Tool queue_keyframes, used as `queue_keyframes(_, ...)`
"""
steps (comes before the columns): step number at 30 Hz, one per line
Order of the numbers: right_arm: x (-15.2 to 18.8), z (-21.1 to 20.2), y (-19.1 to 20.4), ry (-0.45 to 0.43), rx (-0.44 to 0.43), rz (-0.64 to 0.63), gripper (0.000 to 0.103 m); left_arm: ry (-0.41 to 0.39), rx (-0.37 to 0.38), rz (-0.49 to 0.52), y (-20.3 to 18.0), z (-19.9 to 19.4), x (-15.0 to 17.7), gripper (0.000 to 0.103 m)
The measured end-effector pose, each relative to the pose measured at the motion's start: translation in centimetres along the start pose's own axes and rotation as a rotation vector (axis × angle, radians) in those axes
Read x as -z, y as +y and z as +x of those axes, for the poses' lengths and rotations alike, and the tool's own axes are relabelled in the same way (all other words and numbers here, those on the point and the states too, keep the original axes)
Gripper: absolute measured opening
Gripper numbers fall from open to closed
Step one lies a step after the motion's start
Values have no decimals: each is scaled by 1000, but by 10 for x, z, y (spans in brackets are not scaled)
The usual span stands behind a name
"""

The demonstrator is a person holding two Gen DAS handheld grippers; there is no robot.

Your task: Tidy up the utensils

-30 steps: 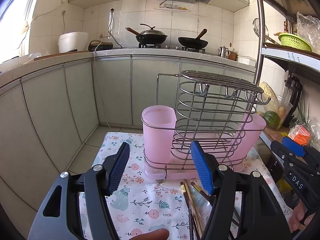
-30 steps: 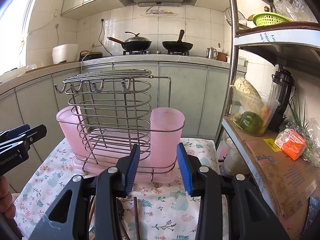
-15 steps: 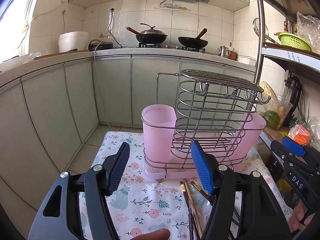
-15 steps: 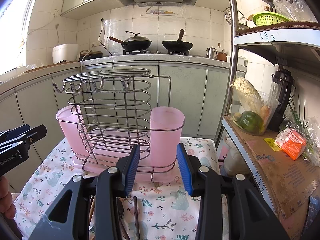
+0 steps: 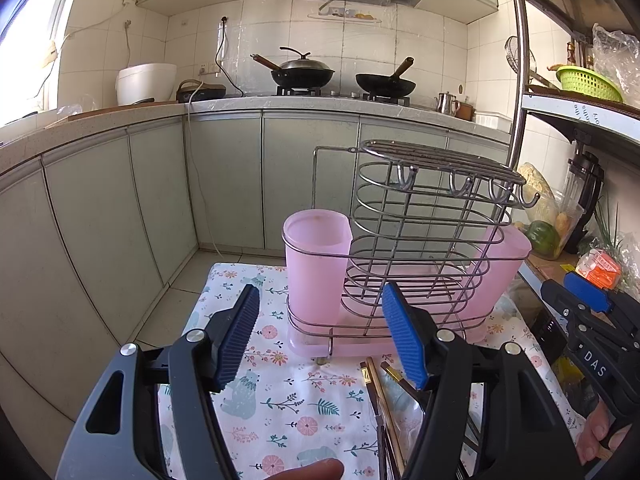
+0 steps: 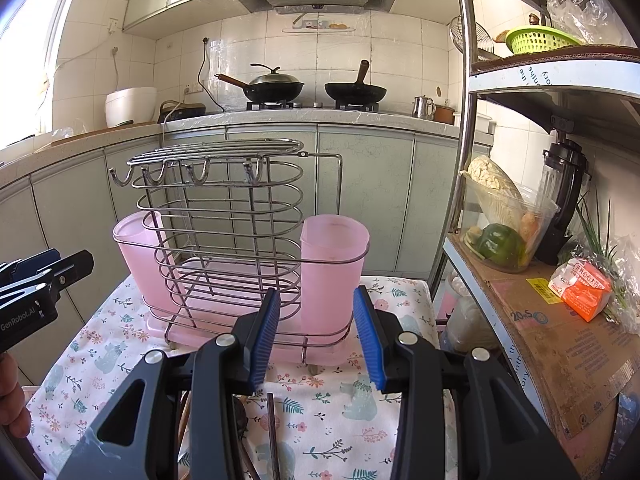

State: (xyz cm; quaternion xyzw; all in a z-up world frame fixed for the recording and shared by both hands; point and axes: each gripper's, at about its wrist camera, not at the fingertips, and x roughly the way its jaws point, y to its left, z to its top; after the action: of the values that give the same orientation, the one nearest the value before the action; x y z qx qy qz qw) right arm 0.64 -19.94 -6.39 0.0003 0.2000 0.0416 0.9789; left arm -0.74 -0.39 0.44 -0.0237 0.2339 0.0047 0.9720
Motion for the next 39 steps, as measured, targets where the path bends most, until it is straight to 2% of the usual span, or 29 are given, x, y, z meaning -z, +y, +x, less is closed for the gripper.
queue_keyframes(39,0,-4,1,6,-4,-13,38,31,13,19,-2,2,4,64)
